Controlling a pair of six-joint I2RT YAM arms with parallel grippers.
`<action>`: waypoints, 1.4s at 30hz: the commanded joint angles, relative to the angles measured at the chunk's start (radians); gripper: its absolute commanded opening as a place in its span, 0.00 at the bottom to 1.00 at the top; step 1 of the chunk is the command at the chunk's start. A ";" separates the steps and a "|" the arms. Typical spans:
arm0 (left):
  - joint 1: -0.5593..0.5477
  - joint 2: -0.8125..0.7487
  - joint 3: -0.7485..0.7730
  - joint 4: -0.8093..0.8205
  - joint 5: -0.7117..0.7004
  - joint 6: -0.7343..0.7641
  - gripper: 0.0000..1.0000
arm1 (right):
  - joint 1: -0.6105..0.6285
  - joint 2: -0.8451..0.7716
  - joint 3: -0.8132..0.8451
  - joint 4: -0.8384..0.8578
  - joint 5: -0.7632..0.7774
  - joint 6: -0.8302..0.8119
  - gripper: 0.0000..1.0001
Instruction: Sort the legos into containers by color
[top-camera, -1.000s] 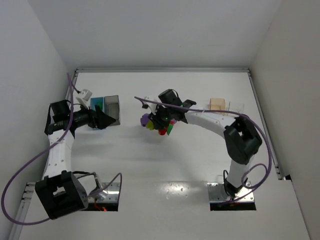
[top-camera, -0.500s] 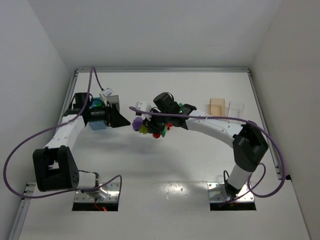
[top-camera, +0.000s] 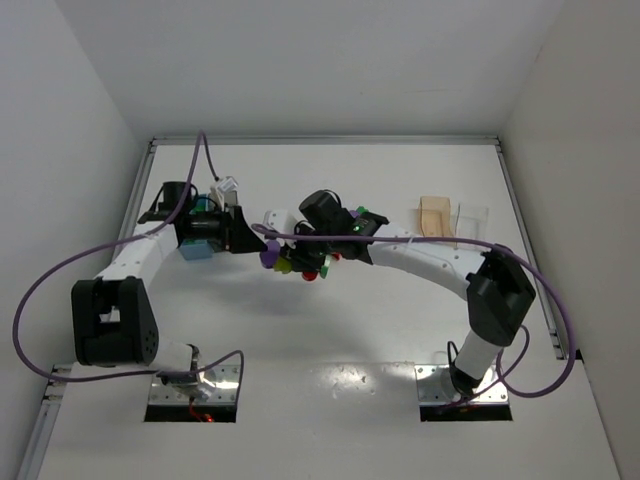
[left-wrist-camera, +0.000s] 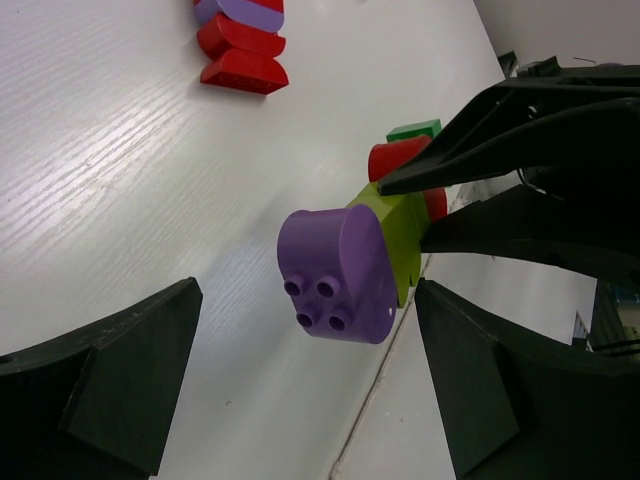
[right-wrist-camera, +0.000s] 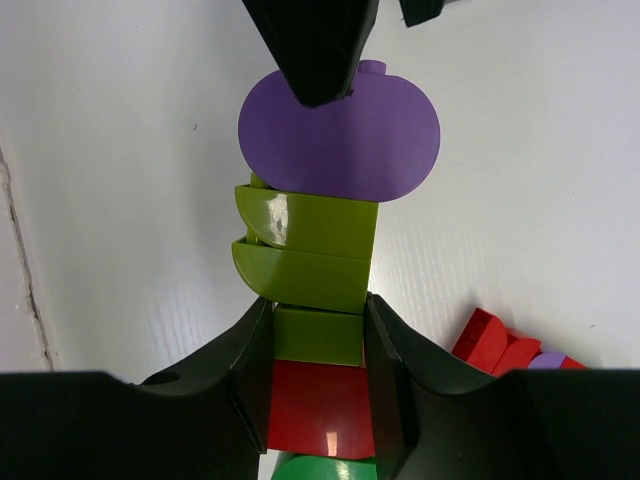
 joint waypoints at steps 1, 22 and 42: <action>-0.016 0.015 0.035 0.015 0.006 0.013 0.94 | 0.013 -0.060 0.050 0.017 0.015 -0.010 0.03; -0.041 0.036 0.057 -0.054 0.080 0.123 0.13 | 0.008 -0.126 -0.097 0.035 0.095 -0.058 0.03; -0.041 -0.101 0.028 -0.054 0.039 0.134 0.10 | -0.041 -0.137 -0.320 0.064 -0.049 0.094 0.20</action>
